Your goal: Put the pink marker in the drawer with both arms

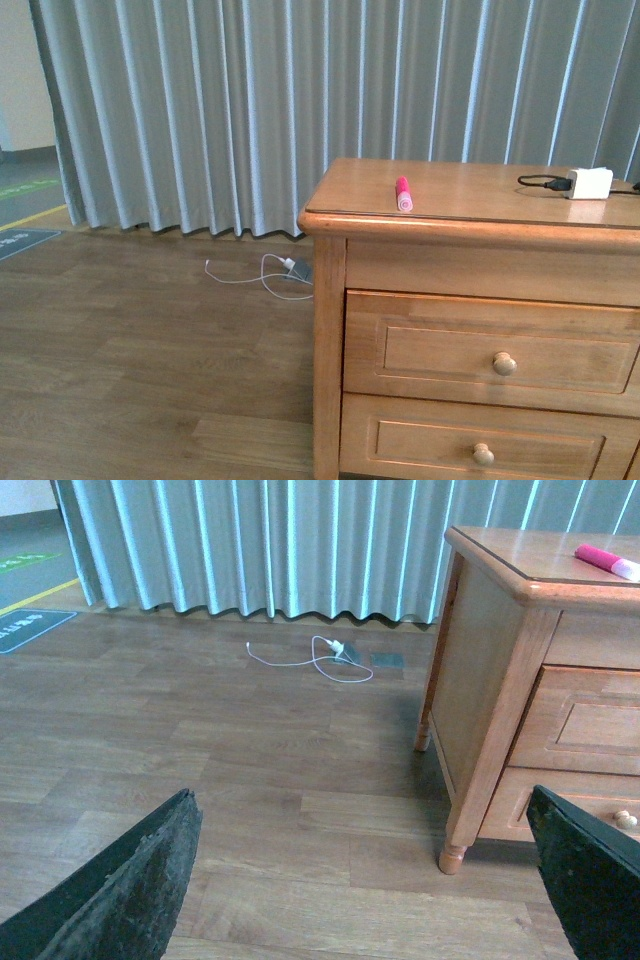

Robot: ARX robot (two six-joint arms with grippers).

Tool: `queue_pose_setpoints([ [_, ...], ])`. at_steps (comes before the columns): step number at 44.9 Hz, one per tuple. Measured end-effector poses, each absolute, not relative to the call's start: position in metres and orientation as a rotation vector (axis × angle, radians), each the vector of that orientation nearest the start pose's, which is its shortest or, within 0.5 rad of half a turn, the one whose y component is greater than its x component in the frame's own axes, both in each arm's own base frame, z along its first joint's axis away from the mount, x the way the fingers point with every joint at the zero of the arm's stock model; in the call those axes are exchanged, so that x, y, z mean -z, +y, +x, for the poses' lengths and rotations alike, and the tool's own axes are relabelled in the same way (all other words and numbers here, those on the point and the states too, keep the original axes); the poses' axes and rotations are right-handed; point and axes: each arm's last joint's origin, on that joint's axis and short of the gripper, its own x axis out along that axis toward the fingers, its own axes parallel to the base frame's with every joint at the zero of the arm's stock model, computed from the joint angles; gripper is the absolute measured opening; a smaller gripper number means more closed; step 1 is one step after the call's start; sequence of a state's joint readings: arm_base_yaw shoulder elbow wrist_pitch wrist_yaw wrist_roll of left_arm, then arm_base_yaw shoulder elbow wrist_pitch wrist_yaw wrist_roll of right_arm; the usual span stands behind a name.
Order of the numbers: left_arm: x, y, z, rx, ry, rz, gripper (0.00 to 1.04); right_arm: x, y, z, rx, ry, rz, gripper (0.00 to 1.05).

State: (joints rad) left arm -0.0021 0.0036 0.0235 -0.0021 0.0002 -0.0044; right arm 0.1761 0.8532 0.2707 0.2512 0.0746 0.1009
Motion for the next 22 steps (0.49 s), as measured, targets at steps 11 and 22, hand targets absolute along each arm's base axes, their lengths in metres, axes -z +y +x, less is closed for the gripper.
queue_pose_setpoints([
  [11, -0.171, 0.000, 0.096, 0.002, -0.018, -0.004, 0.99, -0.161, 0.061, 0.261, -0.092, 0.479, 0.012, 0.96],
  [22, -0.171, 0.000, 0.096, 0.002, -0.018, -0.004, 0.99, -0.127, 0.084, 0.333, -0.054, 0.514, -0.007, 0.96],
])
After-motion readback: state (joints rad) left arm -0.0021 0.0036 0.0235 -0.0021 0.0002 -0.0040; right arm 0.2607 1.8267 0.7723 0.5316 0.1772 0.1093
